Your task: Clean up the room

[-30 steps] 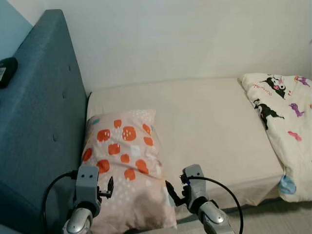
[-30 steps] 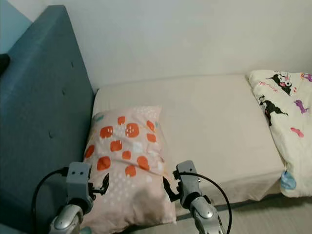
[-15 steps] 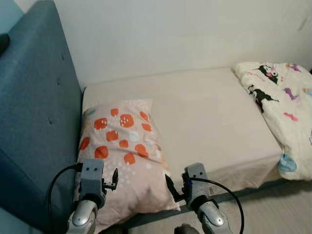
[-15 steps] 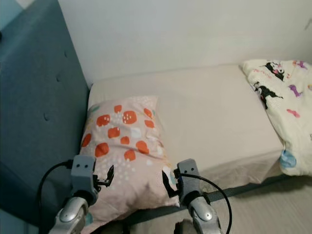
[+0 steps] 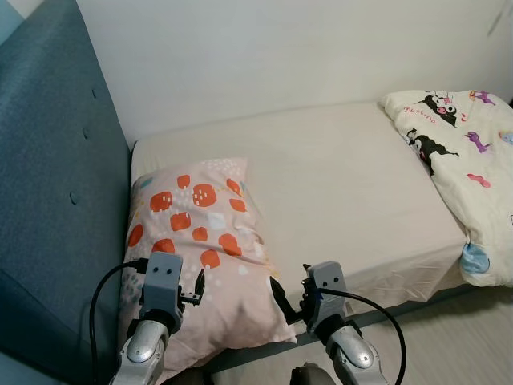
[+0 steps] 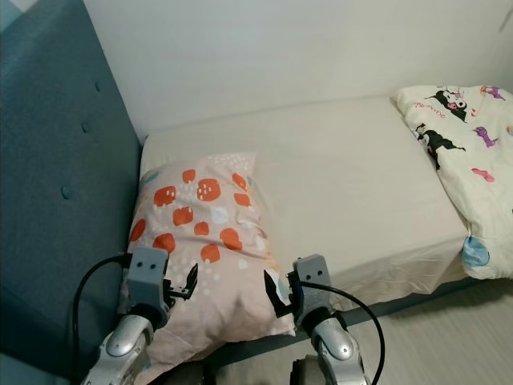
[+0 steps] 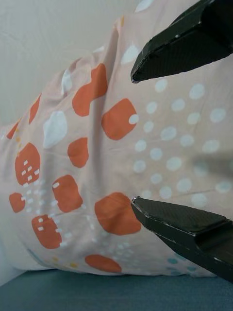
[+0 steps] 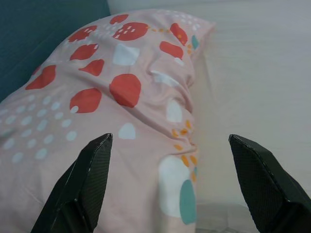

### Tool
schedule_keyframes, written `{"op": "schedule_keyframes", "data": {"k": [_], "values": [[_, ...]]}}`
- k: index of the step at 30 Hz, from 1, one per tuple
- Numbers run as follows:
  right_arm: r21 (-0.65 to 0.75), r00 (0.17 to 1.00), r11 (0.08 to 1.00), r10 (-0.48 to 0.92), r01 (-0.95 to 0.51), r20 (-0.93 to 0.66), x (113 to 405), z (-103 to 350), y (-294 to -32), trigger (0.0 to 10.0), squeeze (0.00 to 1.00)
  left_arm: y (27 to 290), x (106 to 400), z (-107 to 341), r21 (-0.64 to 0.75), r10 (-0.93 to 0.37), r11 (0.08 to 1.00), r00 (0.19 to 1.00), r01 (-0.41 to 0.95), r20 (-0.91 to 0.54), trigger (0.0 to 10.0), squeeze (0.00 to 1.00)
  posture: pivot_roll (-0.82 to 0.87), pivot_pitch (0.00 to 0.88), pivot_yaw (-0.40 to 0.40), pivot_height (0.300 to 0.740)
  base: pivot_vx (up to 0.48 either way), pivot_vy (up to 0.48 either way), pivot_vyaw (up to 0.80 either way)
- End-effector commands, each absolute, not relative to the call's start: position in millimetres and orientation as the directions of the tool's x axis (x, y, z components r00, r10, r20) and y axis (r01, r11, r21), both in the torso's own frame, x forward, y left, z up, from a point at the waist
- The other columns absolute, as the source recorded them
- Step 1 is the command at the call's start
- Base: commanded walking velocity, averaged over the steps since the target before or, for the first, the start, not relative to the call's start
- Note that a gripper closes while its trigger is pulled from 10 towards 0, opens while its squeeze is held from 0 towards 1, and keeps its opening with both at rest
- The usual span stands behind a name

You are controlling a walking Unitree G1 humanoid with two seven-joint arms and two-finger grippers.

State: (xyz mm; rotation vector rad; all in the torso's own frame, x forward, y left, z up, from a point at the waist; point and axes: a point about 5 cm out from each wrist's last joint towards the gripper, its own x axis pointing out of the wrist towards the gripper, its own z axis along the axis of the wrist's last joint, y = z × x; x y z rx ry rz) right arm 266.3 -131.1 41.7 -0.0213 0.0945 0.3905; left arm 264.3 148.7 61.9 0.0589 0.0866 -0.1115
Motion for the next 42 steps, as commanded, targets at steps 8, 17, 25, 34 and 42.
{"op": "schedule_keyframes", "data": {"k": [8,17,25,34,42], "values": [[0.011,0.904,0.911,0.411,-0.413,-0.119,258.9,39.3,-126.8,10.0,0.00,157.6,253.0,58.0,0.085,-0.100,0.990,0.987,0.111,-0.122,10.0,0.00,0.04,0.178,-0.003,0.610,0.000,0.000,0.00],[-0.005,0.889,0.893,0.446,-0.449,-0.105,258.3,46.8,-122.7,10.0,0.00,167.5,248.6,65.7,0.089,-0.109,0.989,0.987,0.120,-0.121,10.0,0.00,0.05,0.258,0.001,0.610,0.000,0.000,0.00],[-0.011,0.886,0.889,0.455,-0.458,-0.088,260.8,54.2,-123.5,10.0,0.00,166.1,243.1,73.4,0.087,-0.127,0.987,0.986,0.137,-0.111,10.0,0.00,0.06,0.280,0.002,0.601,0.000,0.000,0.00],[-0.034,0.863,0.863,0.502,-0.505,-0.065,259.9,62.9,-120.4,10.0,0.00,172.3,237.8,83.0,0.062,-0.181,0.980,0.979,0.187,-0.094,10.0,0.00,0.05,0.275,-0.005,0.586,0.000,0.000,0.00],[-0.119,0.741,0.731,0.667,-0.671,-0.080,252.8,81.4,-110.3,10.0,0.00,177.9,214.8,116.2,0.067,-0.489,0.868,0.870,0.493,-0.067,10.0,0.00,0.03,0.265,-0.015,0.582,0.000,0.000,0.00]]}}
